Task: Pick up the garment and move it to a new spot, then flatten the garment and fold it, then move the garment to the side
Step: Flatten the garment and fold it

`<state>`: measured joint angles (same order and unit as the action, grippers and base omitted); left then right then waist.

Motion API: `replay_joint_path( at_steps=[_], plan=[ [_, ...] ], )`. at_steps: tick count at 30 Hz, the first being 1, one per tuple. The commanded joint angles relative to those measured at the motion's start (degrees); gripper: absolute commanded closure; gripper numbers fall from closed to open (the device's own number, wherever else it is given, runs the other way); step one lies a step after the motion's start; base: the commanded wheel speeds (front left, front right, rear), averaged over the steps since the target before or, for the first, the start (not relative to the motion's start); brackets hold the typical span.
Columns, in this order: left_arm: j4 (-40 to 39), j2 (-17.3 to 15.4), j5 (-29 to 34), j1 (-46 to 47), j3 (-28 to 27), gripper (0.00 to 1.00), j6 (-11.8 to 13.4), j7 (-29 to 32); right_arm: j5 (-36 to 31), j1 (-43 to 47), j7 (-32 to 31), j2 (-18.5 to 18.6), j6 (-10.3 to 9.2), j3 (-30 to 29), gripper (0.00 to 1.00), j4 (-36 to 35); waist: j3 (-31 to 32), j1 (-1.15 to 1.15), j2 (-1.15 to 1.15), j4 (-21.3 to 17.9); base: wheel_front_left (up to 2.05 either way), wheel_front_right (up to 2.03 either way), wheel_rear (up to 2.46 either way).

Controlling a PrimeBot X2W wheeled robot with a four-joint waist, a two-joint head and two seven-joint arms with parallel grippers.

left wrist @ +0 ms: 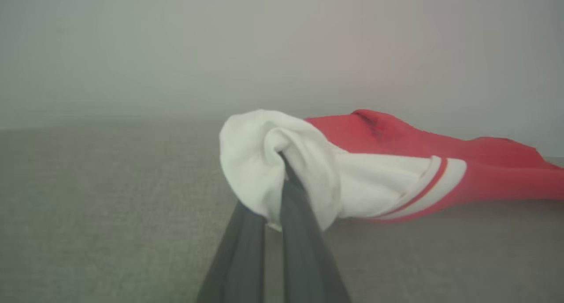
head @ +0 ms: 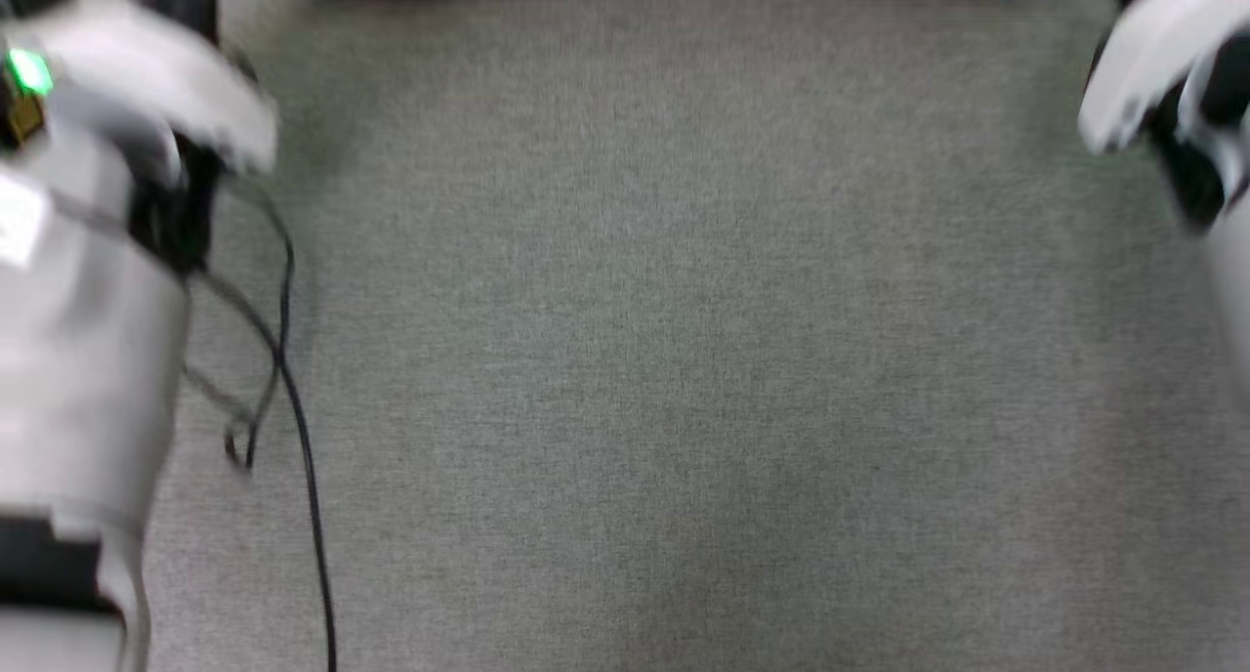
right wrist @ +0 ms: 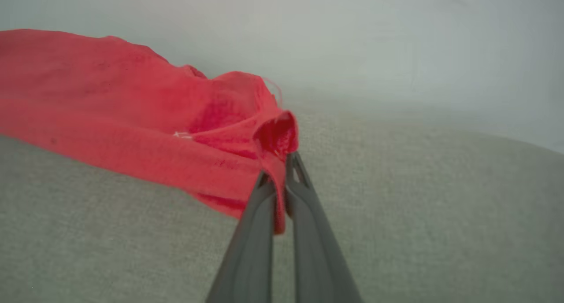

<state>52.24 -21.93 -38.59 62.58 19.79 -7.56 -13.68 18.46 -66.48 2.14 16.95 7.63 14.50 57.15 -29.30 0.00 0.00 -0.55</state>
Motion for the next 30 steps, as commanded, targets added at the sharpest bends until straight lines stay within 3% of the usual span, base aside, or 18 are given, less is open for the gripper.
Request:
replay_joint_path(
  at_steps=[1,6,14,21,30],
  plan=[
    [-1.35,-1.67,-1.47,-4.26,-0.47,1.00,0.20,-0.61,1.24,3.81,0.73,1.20,-0.27,0.49,1.00,-0.72,3.53,0.00,0.00,-0.01,0.00,0.00,0.00],
    [-5.71,-2.91,-4.30,-18.07,-1.84,1.00,0.28,-1.22,6.41,16.50,2.39,3.84,-0.46,1.49,1.00,-4.27,9.63,0.00,0.00,0.80,0.00,0.00,0.00],
    [-13.33,-3.28,-5.98,-35.21,-1.35,1.00,3.54,0.23,10.18,32.92,1.27,6.03,-0.50,0.08,1.00,-10.27,17.59,0.00,0.00,1.51,0.00,0.00,0.00],
    [-25.14,-5.52,-7.65,-51.06,-1.63,1.00,9.16,4.05,9.31,48.29,-2.09,5.32,-0.56,-5.31,1.00,-19.20,23.59,0.00,0.00,1.53,0.00,0.00,0.00],
    [-42.55,-7.92,-10.17,-69.66,-2.51,1.00,17.70,9.30,3.37,69.07,-10.83,-0.99,-0.56,-15.82,1.00,-36.97,28.23,0.00,0.00,2.41,0.00,0.00,0.00]
  ],
)
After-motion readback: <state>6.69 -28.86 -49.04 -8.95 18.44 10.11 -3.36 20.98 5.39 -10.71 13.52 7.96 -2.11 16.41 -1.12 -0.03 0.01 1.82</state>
